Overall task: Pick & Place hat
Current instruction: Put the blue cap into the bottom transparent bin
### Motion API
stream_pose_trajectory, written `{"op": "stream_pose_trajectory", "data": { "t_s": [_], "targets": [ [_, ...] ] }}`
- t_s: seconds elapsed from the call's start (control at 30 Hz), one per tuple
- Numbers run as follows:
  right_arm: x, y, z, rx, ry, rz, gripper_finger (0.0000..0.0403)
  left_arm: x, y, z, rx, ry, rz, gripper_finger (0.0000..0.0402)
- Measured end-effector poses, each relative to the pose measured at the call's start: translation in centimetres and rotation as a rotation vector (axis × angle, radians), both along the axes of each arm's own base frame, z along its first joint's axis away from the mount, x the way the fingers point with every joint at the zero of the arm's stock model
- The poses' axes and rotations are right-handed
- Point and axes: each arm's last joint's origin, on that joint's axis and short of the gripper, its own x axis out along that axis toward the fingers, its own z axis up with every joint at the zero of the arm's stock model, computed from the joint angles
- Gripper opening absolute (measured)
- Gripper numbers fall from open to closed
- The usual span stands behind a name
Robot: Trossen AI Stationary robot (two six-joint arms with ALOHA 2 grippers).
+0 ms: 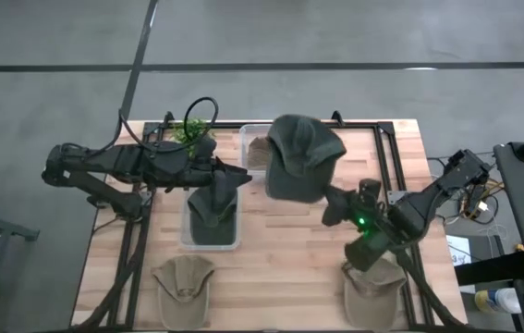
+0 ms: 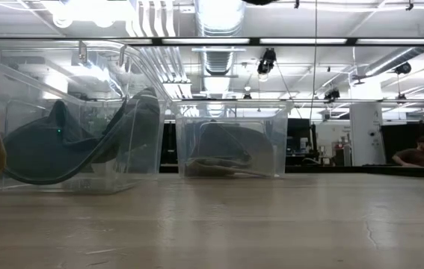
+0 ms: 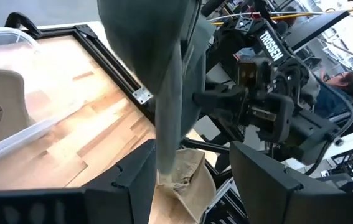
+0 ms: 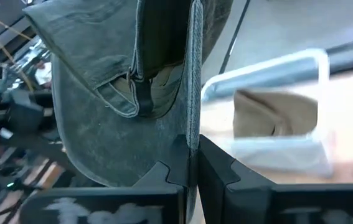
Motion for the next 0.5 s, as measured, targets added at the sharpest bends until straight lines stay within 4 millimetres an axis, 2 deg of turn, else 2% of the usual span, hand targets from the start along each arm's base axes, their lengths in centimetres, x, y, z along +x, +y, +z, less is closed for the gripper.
{"op": "stream_pose_trajectory", "data": {
  "t_s": [0.17,0.5],
  "targets": [
    [1.2,-1.3,2.0,-0.048,0.030,-0.029,0.0011,0.0,0.1,0.0,0.023,0.002,0.015,0.0195],
    [3.5,-1.3,4.7,-0.120,-0.001,0.020,0.0012,0.6,0.2,-0.3,0.107,0.020,0.076,0.0195]
  ]
}}
